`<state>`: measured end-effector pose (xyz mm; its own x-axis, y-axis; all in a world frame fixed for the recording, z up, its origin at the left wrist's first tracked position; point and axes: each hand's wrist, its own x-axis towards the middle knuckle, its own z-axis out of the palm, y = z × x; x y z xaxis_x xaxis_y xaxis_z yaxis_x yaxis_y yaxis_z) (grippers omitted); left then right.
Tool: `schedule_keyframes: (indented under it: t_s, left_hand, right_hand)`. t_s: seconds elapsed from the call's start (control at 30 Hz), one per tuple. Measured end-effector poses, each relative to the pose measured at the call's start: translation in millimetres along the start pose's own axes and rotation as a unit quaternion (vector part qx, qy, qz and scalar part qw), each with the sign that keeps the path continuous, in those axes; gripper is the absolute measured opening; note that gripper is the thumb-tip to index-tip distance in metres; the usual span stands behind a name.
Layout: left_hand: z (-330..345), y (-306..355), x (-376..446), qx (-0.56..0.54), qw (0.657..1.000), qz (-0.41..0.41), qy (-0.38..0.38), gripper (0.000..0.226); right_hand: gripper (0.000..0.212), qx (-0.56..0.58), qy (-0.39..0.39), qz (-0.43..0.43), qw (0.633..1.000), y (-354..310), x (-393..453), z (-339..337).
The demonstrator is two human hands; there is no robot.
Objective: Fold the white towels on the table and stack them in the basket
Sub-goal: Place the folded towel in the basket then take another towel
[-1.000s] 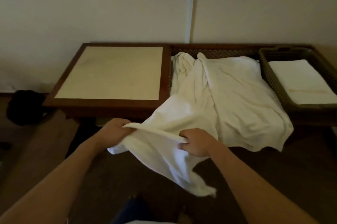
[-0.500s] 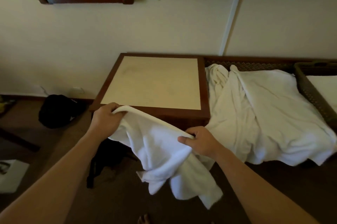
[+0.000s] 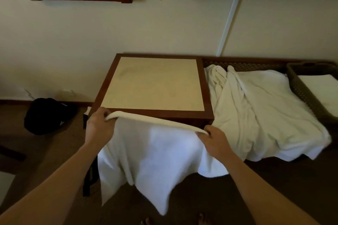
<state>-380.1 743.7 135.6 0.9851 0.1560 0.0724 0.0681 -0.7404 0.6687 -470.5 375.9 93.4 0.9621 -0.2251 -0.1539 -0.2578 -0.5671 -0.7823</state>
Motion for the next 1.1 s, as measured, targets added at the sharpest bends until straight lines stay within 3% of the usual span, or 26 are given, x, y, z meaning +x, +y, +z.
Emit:
schedule_keyframes:
  t_s: [0.07, 0.17, 0.4, 0.57, 0.63, 0.7, 0.77, 0.8, 0.83, 0.9, 0.93, 0.97, 1.03, 1.1]
  left_hand:
    - [9, 7, -6, -0.010, 1.000, -0.003, 0.005, 0.007]
    - [25, 17, -11, -0.015, 0.999, -0.040, 0.004, 0.010]
    - [55, 32, -21, -0.049, 0.988, -0.136, 0.052, 0.017]
    - [54, 25, -12, -0.015, 0.977, -0.202, 0.072, 0.022]
    - [53, 24, -7, 0.005, 0.972, -0.225, 0.068, 0.026]
    - [55, 29, -8, 0.031, 0.971, -0.231, 0.046, 0.030]
    - [60, 41, -14, 0.020, 0.978, -0.205, -0.011, 0.035]
    - [63, 50, -19, 0.006, 0.983, -0.175, -0.058, 0.035]
    - [65, 62, -25, -0.009, 0.985, -0.133, -0.113, 0.031]
    - [67, 88, -39, -0.045, 0.969, -0.024, -0.241, 0.012]
    - [65, 102, -46, -0.060, 0.948, 0.043, -0.308, 0.008]
    - [64, 114, -51, -0.078, 0.922, 0.099, -0.366, 0.013]
    - [60, 127, -56, -0.105, 0.889, 0.158, -0.416, 0.022]
    - [62, 125, -58, -0.098, 0.919, 0.176, -0.339, 0.027]
  right_hand:
    - [0.032, 0.024, 0.037, 0.091, 0.995, 0, 7, -3]
    - [0.038, -0.032, 0.065, 0.133, 0.989, 12, 13, -5]
    - [0.037, -0.097, 0.179, 0.077, 0.976, 15, 27, -17]
    - [0.030, -0.218, 0.136, 0.007, 0.966, 40, 26, -22]
    - [0.030, -0.165, 0.118, 0.047, 0.978, 47, 25, -25]
    - [0.028, -0.013, 0.139, 0.096, 0.985, 39, 23, -21]
    - [0.031, 0.089, 0.156, 0.123, 0.976, 15, 20, -14]
    - [0.033, 0.105, 0.129, 0.111, 0.980, 2, 18, -10]
    - [0.036, 0.110, 0.067, 0.079, 0.988, -15, 14, -8]
    - [0.076, 0.066, -0.121, -0.011, 0.990, -46, 8, -5]
    - [0.095, 0.011, -0.205, -0.052, 0.977, -57, 6, -4]
    - [0.096, -0.041, -0.257, -0.092, 0.961, -65, 6, -2]
    - [0.046, -0.125, -0.236, -0.156, 0.951, -76, 11, -1]
    - [0.007, -0.096, -0.163, -0.160, 0.969, -82, 10, -8]
